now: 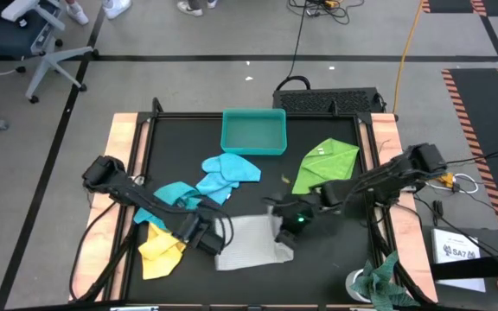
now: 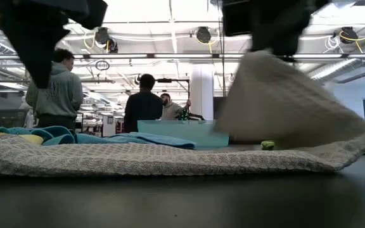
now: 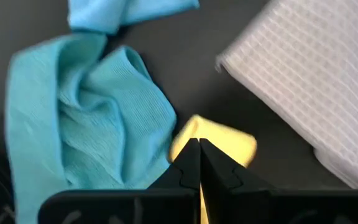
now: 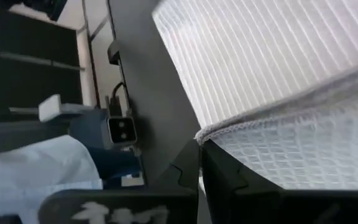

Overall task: Fold microfiber towels
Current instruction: Fold the gray microfiber towel

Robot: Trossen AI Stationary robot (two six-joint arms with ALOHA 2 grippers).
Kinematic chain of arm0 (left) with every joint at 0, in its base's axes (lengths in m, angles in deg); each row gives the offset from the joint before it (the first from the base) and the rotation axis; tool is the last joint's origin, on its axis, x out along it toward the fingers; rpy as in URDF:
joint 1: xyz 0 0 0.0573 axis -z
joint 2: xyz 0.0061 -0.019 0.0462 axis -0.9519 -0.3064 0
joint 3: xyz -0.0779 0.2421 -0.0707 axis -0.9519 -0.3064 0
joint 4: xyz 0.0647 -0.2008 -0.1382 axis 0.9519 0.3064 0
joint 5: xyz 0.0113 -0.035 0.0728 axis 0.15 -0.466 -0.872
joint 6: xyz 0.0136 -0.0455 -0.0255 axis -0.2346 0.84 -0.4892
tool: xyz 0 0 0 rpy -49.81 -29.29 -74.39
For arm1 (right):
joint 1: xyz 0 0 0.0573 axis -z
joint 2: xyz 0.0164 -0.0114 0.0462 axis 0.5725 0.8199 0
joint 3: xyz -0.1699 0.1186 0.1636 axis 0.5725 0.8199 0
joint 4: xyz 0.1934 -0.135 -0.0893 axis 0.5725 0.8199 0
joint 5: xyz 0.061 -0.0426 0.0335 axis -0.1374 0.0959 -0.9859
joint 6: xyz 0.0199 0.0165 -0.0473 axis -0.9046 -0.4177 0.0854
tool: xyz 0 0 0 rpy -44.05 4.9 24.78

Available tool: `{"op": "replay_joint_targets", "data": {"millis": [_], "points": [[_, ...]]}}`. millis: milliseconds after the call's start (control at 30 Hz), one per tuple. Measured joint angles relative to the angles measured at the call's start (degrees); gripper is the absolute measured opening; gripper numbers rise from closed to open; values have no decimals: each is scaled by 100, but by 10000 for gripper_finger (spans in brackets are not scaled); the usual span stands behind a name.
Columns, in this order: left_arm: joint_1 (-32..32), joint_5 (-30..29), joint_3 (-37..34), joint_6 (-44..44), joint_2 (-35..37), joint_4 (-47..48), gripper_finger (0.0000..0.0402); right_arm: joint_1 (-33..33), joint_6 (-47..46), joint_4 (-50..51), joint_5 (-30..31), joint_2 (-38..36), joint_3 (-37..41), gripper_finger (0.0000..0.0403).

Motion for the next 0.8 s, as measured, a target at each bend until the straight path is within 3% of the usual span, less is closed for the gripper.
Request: {"op": "replay_joint_targets", "data": {"millis": [433,800], "points": [[796,258,0,1395,0,338,1,169,1202,-26,-1064,2160,-2102,0],[1108,361,0,2152,0,342,1,370,1639,-147,-1259,2620,-2987,0]]}}
